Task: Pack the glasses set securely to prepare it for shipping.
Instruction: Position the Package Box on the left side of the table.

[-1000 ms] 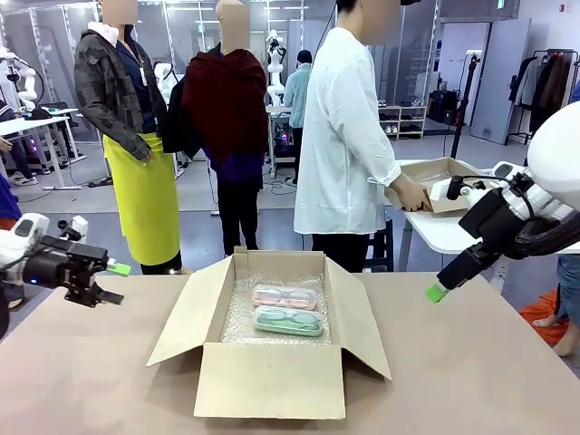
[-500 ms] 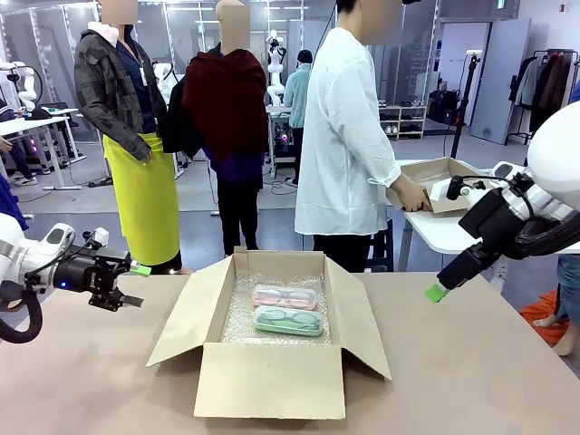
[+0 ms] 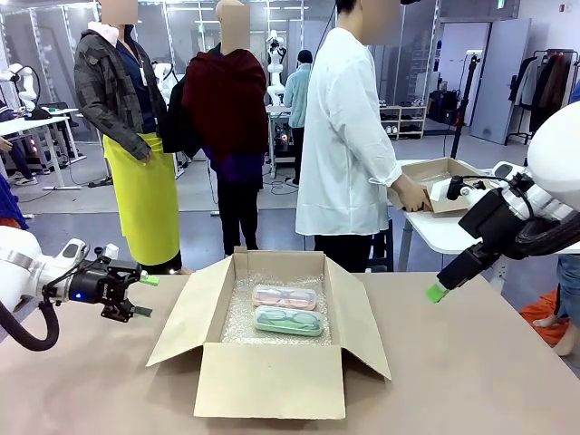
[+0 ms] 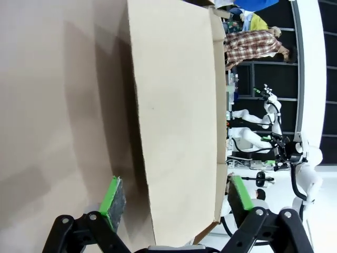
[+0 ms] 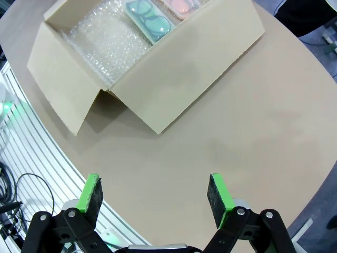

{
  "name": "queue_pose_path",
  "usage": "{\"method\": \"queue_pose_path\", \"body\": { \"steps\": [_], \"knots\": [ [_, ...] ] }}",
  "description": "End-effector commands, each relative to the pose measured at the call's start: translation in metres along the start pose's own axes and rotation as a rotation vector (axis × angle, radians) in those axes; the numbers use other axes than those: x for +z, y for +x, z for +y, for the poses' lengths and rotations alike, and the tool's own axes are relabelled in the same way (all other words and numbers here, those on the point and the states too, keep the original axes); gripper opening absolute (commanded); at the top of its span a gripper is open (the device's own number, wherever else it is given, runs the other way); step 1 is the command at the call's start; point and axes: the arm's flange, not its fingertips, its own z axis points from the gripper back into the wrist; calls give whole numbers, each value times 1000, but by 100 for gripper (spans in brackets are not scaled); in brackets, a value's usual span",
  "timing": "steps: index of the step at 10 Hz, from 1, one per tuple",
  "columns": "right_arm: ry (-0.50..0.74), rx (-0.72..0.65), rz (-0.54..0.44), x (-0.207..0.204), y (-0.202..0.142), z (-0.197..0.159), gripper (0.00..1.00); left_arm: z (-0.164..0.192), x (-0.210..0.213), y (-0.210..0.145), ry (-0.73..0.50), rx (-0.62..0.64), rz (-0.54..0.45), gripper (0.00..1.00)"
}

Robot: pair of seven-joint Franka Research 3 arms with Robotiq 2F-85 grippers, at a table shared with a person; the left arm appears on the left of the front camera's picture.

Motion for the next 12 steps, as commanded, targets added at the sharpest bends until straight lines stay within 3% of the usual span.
{"method": "queue_pose_path", "body": {
  "steps": [1, 12],
  "knots": [
    [-2, -5, 12, 1, 0, 0, 100, 6, -9, 5, -95, 21, 21, 100],
    [-2, -5, 12, 1, 0, 0, 100, 26, -42, -2, -195, 86, 26, 100]
  ]
}}
